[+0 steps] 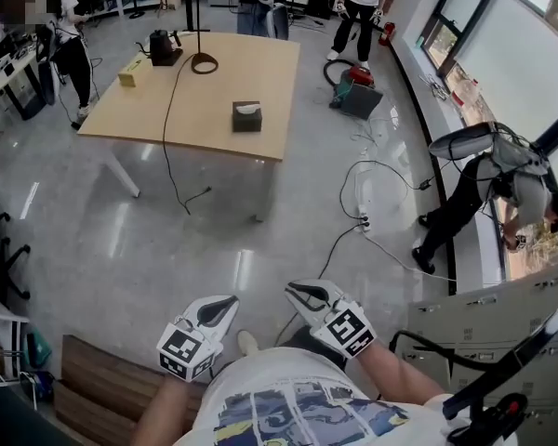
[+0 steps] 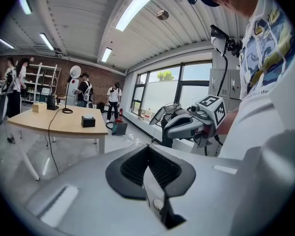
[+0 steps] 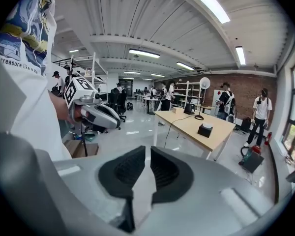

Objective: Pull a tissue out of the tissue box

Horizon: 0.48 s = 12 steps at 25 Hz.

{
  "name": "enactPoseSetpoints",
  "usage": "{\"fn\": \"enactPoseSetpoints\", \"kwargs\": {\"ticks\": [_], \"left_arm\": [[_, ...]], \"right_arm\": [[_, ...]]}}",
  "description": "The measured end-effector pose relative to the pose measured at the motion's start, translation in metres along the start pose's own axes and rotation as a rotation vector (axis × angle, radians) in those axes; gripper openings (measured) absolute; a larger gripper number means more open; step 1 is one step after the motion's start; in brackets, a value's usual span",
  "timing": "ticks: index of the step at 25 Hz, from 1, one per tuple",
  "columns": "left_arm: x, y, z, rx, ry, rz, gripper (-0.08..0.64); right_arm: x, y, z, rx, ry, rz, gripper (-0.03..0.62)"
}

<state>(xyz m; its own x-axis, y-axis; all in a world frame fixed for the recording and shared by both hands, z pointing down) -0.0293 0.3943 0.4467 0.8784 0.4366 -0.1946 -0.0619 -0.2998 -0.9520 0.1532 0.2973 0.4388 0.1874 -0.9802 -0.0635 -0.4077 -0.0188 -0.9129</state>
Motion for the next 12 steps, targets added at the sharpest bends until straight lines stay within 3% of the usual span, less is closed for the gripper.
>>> {"fn": "enactPoseSetpoints", "kwargs": {"ticks": [4, 12], "left_arm": [[-0.011, 0.002, -0.004, -0.001, -0.01, 0.012, 0.006], [-0.046, 0.005, -0.04, -0.058, 0.035, 0.033, 0.006]], "right_arm": [[0.007, 0.003, -0.006, 0.007, -0.023, 0.003, 0.005], [0.05, 0.008, -0.034, 0.012, 0.007, -0.032, 0.003]]}}
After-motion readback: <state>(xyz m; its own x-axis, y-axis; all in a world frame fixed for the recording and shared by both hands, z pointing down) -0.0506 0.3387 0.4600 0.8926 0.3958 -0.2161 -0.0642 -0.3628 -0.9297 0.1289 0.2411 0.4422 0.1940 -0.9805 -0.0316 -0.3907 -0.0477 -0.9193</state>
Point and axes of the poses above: the fingertips, and each gripper's own axes: z backward along the fingers, x to its right, y out of its top, the point moved 7 cm from there along z, backward along the fingers, and after that the axes turned 5 degrees about x, right-handed, at the moved point
